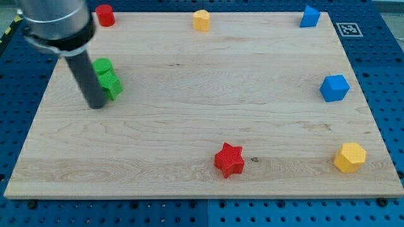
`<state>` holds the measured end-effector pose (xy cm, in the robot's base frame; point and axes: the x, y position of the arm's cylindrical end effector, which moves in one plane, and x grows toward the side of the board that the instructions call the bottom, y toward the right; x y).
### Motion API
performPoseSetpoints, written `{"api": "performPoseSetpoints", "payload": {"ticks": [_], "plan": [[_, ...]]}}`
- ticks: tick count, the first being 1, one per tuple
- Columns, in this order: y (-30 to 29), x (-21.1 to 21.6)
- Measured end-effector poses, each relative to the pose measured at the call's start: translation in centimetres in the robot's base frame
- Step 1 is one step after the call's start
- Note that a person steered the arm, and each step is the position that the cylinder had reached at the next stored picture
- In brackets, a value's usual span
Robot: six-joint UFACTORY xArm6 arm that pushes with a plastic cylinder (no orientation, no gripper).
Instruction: Slide the green star closer to the blue triangle
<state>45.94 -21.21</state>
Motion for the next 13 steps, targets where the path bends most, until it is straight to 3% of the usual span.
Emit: {"api": "performPoseSetpoints", "payload": {"ticks": [1, 2, 5, 6, 8, 11, 13], "plan": [[-1.6, -2.4], [0.5, -3.9], [13.5, -3.1], [19.0, -0.1], [28.0, 1.1], [24.5, 0.6], [26.8, -3.1]]}}
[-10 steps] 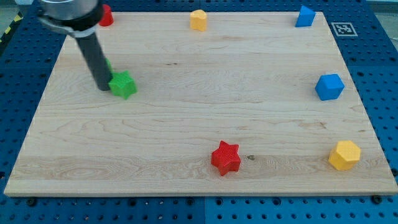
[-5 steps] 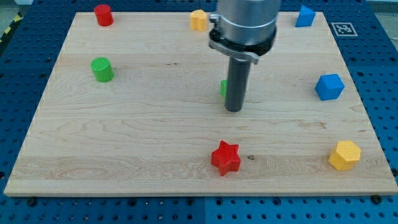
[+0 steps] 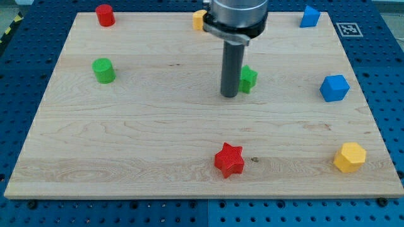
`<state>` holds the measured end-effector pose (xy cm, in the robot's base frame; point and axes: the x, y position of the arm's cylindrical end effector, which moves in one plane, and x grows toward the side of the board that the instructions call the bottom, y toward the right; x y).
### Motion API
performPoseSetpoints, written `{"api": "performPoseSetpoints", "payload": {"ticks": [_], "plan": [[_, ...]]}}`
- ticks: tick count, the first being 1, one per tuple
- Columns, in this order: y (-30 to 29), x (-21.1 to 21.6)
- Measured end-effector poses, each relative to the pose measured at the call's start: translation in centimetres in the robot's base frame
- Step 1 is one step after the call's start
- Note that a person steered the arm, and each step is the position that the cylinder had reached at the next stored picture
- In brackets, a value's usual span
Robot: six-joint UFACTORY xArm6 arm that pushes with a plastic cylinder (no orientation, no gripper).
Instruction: Slide the green star closer to the blue triangle
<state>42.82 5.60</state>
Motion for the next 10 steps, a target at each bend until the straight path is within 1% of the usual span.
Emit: {"api": "performPoseSetpoints", "payload": {"ticks": [5, 6, 7, 9, 10], "plan": [[15.5, -11.5], [15.7, -11.5], [16.5, -10.4], [24.0, -10.1], [22.9, -11.2]]}}
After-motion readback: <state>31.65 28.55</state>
